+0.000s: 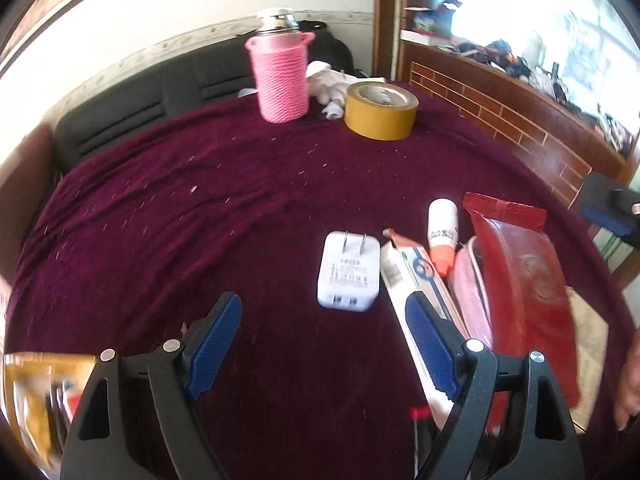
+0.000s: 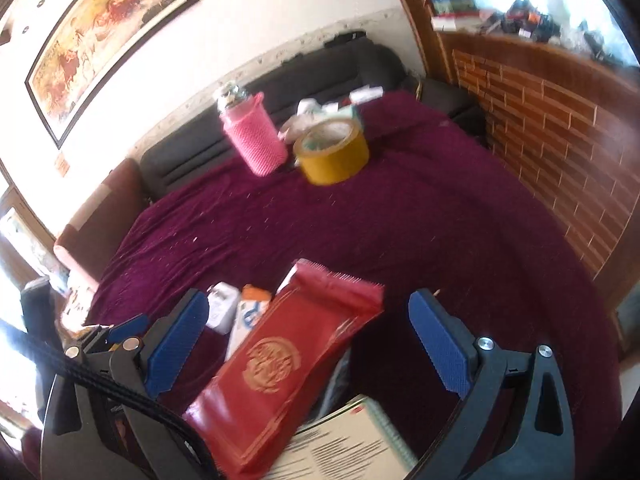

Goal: Organize objects
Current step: 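Grasp the white power adapter with the left gripper while the right reaches the black marker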

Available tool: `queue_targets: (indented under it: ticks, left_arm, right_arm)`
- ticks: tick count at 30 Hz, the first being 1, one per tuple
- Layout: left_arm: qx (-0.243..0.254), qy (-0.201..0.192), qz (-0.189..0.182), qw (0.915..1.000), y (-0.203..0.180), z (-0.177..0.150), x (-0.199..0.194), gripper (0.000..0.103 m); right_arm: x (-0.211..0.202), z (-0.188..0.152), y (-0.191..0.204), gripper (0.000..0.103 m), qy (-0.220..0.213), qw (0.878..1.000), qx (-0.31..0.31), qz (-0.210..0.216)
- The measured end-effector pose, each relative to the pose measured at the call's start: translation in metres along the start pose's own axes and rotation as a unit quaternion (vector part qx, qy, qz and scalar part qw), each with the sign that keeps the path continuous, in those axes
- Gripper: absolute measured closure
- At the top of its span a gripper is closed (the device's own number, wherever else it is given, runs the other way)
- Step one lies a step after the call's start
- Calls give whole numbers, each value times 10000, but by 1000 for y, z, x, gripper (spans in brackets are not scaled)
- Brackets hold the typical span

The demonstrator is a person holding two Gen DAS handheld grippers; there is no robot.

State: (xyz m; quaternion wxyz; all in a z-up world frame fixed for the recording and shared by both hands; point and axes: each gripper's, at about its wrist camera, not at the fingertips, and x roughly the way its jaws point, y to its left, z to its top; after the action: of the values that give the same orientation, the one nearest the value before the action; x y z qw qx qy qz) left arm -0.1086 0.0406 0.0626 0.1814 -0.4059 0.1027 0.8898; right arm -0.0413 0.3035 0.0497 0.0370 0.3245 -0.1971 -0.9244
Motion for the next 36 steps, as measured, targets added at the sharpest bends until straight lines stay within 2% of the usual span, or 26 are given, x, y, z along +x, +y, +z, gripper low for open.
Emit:
queue_targets:
  ticks: [4, 6, 7, 8, 11, 16, 22, 26, 28, 31, 33, 36]
  left_arm:
    - [65, 165, -49, 9998, -5, 15, 31, 24]
    - [52, 351, -88, 9993, -8, 19, 49, 40]
    - [43, 490, -151, 9987, -9, 21, 57, 63]
    - [2, 646, -246, 9976, -9, 21, 65, 69]
    - [64, 489, -183, 9986, -14, 17, 63, 69]
    - [-323, 312, -196, 9988, -1, 11, 37, 69]
    - [-940, -284, -367, 9945, 23, -15, -52, 69]
    - [-1547, -619, -515, 9847, 52, -51, -117, 69]
    - [-1719, -769, -400, 9813, 66, -67, -142, 69]
    - [-1836, -949, -81, 9784, 86, -94, -174, 69]
    - [-1913, -1051, 83, 9758, 99, -111, -190, 69]
    - [-1987, -1266, 276, 9714, 117, -139, -207, 69]
  right_arm:
    - [0, -1, -19, 3, 38, 9997, 257, 49]
    - [1, 0, -25, 3, 53, 9994, 348, -21]
    - [0, 0, -28, 3, 62, 9992, 406, -4]
    - [1, 0, -31, 3, 75, 9989, 471, 17]
    - [6, 0, -34, 3, 161, 9986, 509, -38]
    - [17, -2, -36, 3, 415, 9977, 545, 1]
    - [17, -6, -37, 3, 432, 9976, 540, -65]
    - [13, -6, -32, 3, 232, 9984, 310, -400]
    - [6, -8, -25, 3, 243, 9977, 230, -590]
    - [-23, -19, -7, 3, 426, 9987, 272, -4]
    - [-46, -39, 15, 3, 826, 9951, 174, 520]
    - [-67, -73, 37, 2, 1276, 9863, 139, 1040]
